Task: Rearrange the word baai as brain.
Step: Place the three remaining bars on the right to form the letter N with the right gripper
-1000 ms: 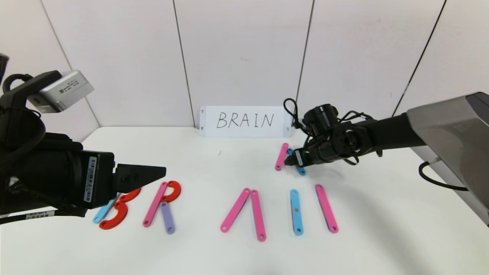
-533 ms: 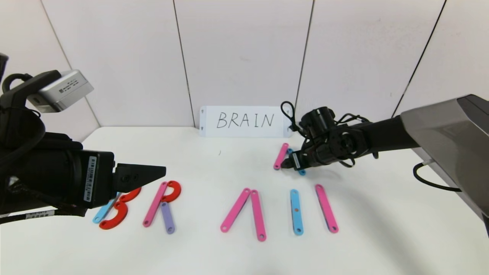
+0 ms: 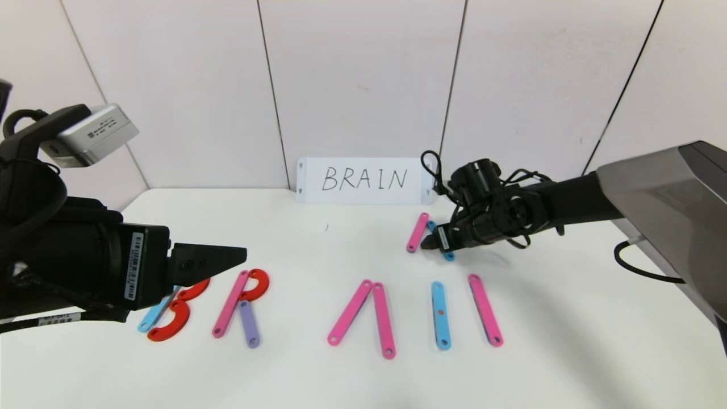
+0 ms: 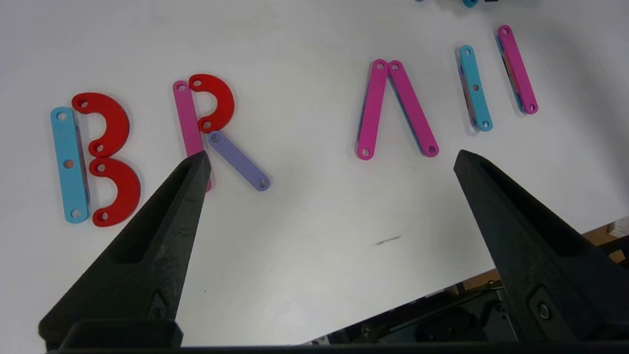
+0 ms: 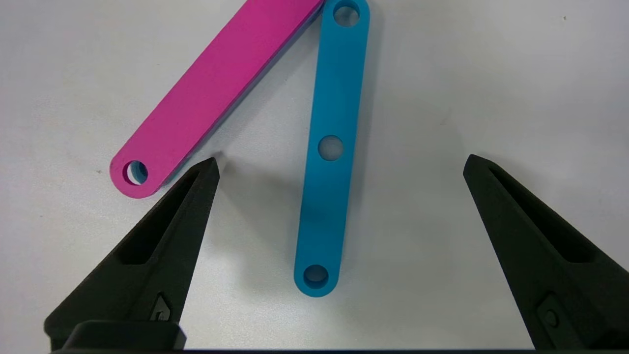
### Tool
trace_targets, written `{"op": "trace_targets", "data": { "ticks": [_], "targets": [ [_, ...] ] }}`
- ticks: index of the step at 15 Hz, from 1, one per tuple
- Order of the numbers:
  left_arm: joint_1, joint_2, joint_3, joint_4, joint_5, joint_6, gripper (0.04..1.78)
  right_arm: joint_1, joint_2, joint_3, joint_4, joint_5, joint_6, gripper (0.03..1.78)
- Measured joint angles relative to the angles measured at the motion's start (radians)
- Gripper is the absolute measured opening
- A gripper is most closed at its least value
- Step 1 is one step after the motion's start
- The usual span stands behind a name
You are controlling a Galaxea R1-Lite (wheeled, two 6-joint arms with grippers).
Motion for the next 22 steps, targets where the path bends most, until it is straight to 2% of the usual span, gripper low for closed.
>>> {"op": "trace_targets", "data": {
  "ticks": [8, 10, 13, 17, 19, 20, 22],
  "targets": [
    [0.0, 0.0, 0.0, -0.001, 0.0, 0.001, 1.73, 0.004, 0.01, -0.003, -0.002, 0.0, 0.001, 1.74],
    [0.0, 0.0, 0.0, -0.001, 0.0, 0.0, 1.73, 0.005, 0.011, -0.003, -0.001, 0.0, 0.0, 1.65],
    [0.001, 0.0, 0.0, -0.001, 0.0, 0.0, 1.73, 0.006, 0.011, -0.003, -0.001, -0.002, 0.0, 1.34],
    [0.0, -0.001, 0.0, -0.001, 0.0, 0.0, 1.73, 0.01, 0.011, 0.001, -0.001, -0.013, 0.0, 0.62],
    [0.0, -0.002, 0.0, -0.001, 0.0, 0.0, 1.73, 0.01, 0.01, 0.001, 0.002, -0.014, 0.001, 0.36],
    [0.0, -0.002, 0.0, -0.001, 0.0, 0.001, 1.73, 0.01, 0.009, 0.0, 0.003, -0.014, 0.003, 0.29],
    [0.0, -0.002, 0.0, -0.001, 0.0, 0.0, 1.73, 0.01, 0.007, 0.0, 0.005, -0.014, 0.004, 0.27]
  ]
}}
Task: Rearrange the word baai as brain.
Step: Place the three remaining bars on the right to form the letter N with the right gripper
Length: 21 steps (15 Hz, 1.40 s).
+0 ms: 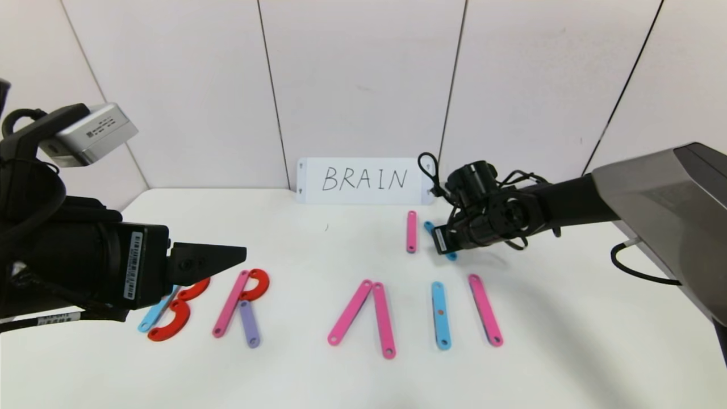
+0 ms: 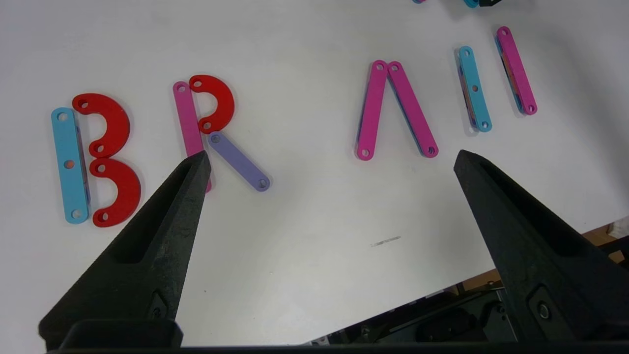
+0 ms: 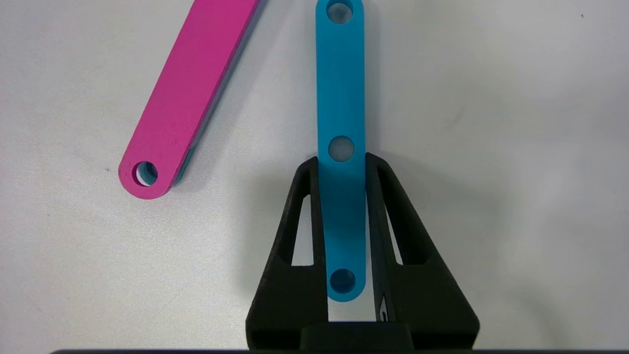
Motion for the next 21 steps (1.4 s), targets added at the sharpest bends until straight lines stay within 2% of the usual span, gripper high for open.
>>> {"op": "trace_targets", "data": {
  "ticks": [7, 11, 13, 17, 21],
  "targets": [
    [0.0, 0.0, 0.0, 0.001, 0.0, 0.0, 1.73, -0.019, -0.034, -0.01, 0.005, -0.025, -0.002, 0.27],
    [0.0, 0.0, 0.0, 0.001, 0.0, 0.0, 1.73, -0.042, -0.121, 0.003, 0.03, -0.029, -0.004, 0.27],
    [0.0, 0.0, 0.0, 0.001, 0.0, 0.0, 1.73, -0.049, -0.189, 0.043, 0.044, -0.045, -0.005, 0.27],
    [0.0, -0.001, 0.0, 0.003, -0.001, 0.001, 1.73, -0.055, -0.376, 0.262, 0.044, -0.052, -0.007, 0.27],
    [0.0, -0.001, 0.0, 0.003, -0.001, 0.001, 1.73, -0.046, -0.58, 0.555, 0.026, -0.029, -0.022, 0.27]
  ]
}}
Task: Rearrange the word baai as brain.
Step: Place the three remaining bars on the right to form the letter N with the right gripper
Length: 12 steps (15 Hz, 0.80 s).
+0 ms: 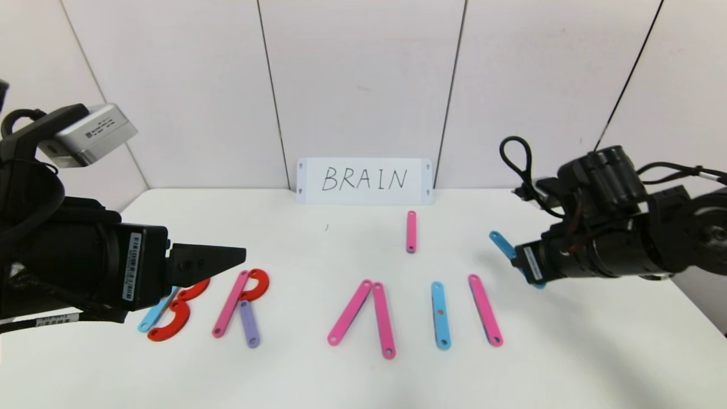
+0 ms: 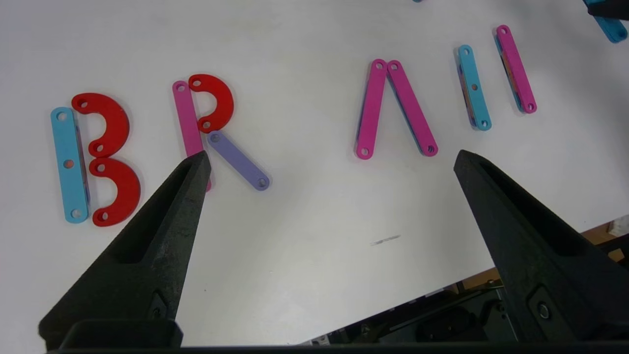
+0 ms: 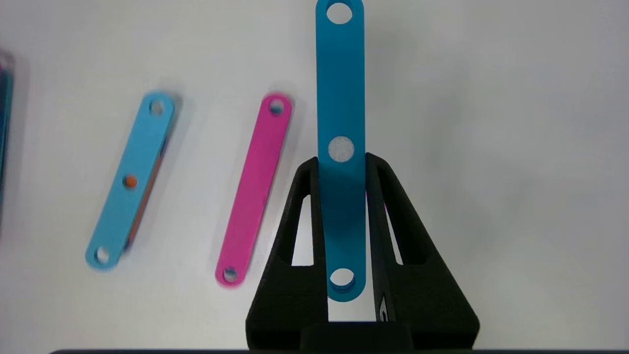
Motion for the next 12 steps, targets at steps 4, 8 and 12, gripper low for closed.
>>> {"op": "trace_targets", "data": {
  "ticks": [4, 8, 12],
  "targets": [
    [-0.001, 0.0, 0.0, 0.0, 0.0, 0.001, 1.73, 0.003, -0.116, 0.225, -0.144, 0.064, -0.043, 0.27],
    [-0.001, 0.001, 0.001, 0.0, 0.0, 0.001, 1.73, -0.019, -0.124, 0.325, -0.253, 0.166, -0.081, 0.27],
    [-0.001, 0.003, 0.004, -0.004, 0.0, 0.001, 1.73, -0.103, -0.1, 0.347, -0.261, 0.264, -0.2, 0.27]
  ]
}}
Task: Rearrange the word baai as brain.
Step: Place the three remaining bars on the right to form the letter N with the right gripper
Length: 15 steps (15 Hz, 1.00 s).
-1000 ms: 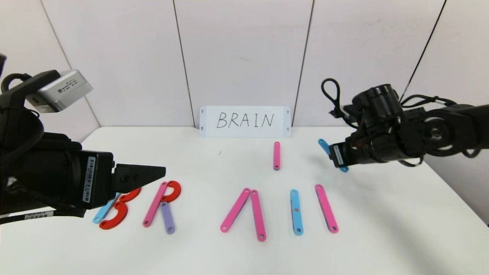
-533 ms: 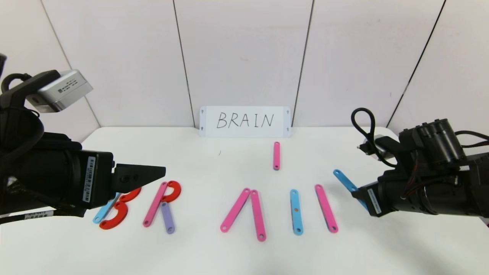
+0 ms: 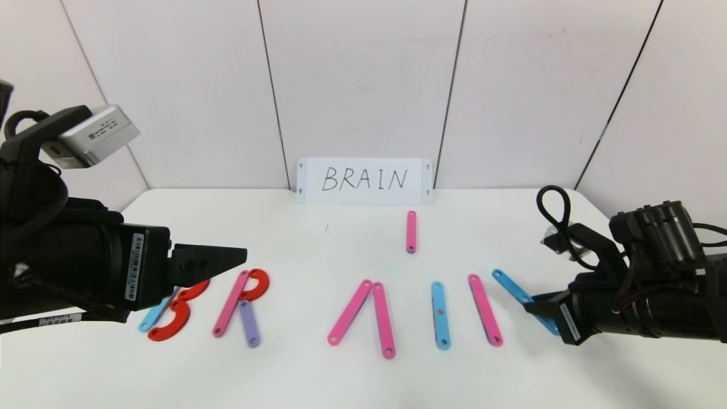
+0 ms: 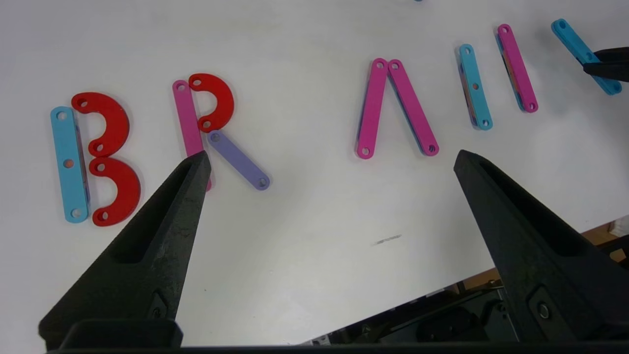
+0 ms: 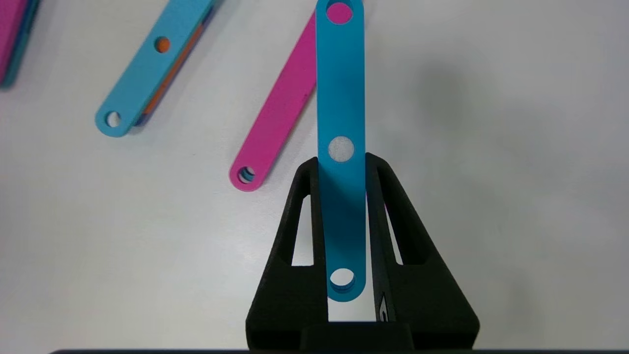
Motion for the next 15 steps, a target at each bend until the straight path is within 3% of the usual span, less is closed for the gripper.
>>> {"op": "trace_targets", "data": {
  "ticks": [4, 11, 15],
  "targets": [
    [0.0, 0.007, 0.003, 0.0, 0.0, 0.0, 1.73, -0.091, 0.045, 0.017, -0.008, 0.064, -0.102, 0.27],
    [-0.001, 0.017, 0.005, -0.001, 0.0, 0.0, 1.73, -0.095, 0.138, 0.022, -0.106, 0.069, -0.106, 0.27],
    [0.0, 0.017, 0.005, -0.001, 0.0, 0.0, 1.73, -0.082, 0.17, 0.009, -0.108, 0.068, -0.106, 0.27]
  ]
}}
